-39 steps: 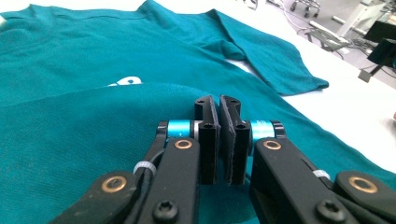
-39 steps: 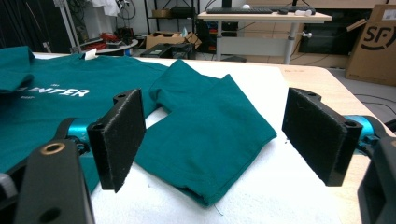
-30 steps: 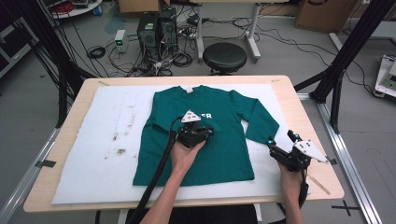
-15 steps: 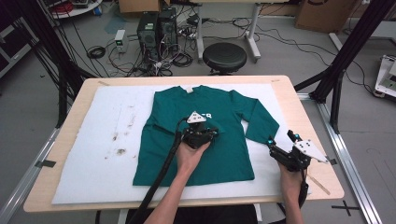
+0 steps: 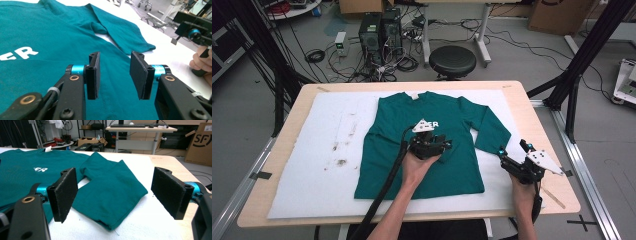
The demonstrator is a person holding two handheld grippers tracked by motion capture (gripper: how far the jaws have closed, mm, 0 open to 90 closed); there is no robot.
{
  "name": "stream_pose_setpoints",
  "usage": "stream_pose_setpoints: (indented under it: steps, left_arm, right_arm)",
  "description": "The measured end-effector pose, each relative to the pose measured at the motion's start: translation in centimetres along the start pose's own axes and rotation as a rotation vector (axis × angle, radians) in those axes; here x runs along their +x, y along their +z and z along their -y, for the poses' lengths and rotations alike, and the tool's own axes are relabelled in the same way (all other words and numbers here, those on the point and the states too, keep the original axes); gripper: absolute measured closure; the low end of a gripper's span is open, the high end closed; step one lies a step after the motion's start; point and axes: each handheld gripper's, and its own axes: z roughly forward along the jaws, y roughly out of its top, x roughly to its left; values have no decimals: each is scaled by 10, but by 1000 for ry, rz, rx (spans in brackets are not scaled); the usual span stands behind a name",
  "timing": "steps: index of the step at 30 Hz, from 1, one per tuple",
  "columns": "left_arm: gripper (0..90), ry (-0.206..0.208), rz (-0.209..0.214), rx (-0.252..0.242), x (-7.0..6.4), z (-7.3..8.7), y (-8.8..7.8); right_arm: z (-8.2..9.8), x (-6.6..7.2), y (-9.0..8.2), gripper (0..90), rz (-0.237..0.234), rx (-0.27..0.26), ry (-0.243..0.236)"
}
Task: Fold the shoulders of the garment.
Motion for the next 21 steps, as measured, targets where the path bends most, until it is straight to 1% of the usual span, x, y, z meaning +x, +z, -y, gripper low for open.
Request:
stream_pose_setpoints:
  steps: [1, 3, 6, 7, 8, 9, 10, 11, 12, 13, 14, 16, 18, 19, 21]
  left_arm:
    - [549, 1, -15, 4, 1, -1, -2]
    - [548, 5, -25, 7, 2, -2, -4]
    - [536, 35, -44, 16, 2, -3, -8]
    - [506, 44, -48, 20, 2, -2, -10]
    - [475, 45, -44, 34, 4, -2, -13]
    - [475, 36, -37, 39, 5, -1, -15]
    - [443, 39, -36, 37, 5, 0, -19]
    - [443, 52, -41, 34, 6, 1, -23]
    - [418, 71, -60, 31, 7, 2, -30]
    - [355, 86, -78, 34, 9, 2, -35]
    - [355, 95, -95, 32, 11, 2, -42]
    - [331, 99, -123, 1, 17, 2, -57]
    - [331, 85, -136, -24, 22, 1, -71]
    - [331, 79, -152, -39, 26, 2, -81]
    - [331, 82, -181, -45, 32, 5, -97]
  right_arm:
    - [0, 0, 0, 217, 0, 0, 1]
    - [0, 0, 0, 217, -2, 4, 6]
    - [0, 0, 0, 217, -1, 1, 2]
    - [0, 0, 0, 217, -4, 4, 7]
    - [0, -1, 0, 217, -5, 2, 5]
    - [0, -1, 0, 217, -5, 2, 5]
    - [0, 0, 0, 217, -7, 3, 10]
    - [0, 0, 0, 217, -7, 3, 10]
    - [0, 0, 0, 217, -8, 2, 9]
    - [0, 0, 0, 217, -11, 2, 8]
    - [0, 0, 0, 217, -11, 2, 8]
    - [0, -1, 0, 216, -21, 4, 3]
    - [0, -1, 0, 209, -25, 6, 6]
    - [0, -1, 0, 209, -25, 6, 6]
    - [0, -2, 0, 209, -26, 0, 5]
